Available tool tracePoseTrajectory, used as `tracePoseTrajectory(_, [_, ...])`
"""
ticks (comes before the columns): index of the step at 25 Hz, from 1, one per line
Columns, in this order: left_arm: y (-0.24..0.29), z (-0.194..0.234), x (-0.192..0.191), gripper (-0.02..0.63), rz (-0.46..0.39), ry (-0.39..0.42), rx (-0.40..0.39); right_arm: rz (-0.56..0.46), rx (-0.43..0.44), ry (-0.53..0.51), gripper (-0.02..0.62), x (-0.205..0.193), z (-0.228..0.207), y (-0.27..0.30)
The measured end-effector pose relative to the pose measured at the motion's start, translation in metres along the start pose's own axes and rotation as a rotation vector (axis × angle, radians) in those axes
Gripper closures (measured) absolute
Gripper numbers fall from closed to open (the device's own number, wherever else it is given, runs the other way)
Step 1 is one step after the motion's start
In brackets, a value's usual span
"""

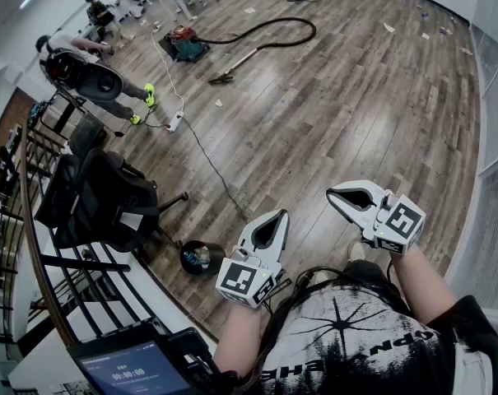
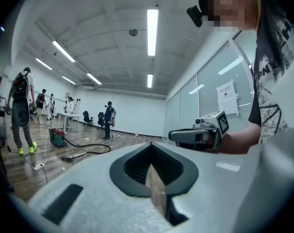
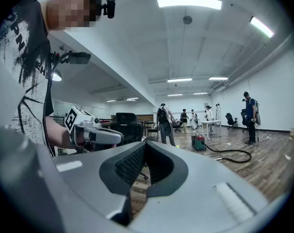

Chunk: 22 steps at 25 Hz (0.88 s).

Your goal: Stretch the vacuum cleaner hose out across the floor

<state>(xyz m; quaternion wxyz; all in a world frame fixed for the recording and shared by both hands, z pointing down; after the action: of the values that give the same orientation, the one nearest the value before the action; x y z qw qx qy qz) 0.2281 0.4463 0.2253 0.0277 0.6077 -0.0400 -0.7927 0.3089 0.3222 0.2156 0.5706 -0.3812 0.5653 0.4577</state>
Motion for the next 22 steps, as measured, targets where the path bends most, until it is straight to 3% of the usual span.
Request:
tracePoseTrajectory(13, [-0.001, -0.002, -0.006, 0.607, 0.013, 0.007, -0.009, -0.034, 0.045, 0.037, 0.59, 0.006, 0.012, 0.005])
tracePoseTrajectory(22, [-0.003, 0.002, -0.012, 0.606, 0.009, 0.003, -0.002, -0.027, 0.068, 0.005, 0.589, -0.008, 0.019, 0.007])
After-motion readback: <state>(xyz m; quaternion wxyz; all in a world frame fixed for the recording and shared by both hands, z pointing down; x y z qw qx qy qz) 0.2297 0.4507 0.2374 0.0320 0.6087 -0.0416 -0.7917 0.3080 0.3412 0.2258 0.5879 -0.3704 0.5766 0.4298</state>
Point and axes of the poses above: the fingertips, and each gripper's own axes: y forward along the fingers, z to its left, x out of its top, the point moved 4 cm from there along -y, backward along the fingers, and after that the axes turned 7 degrees about -y, right-handed, at the moved point
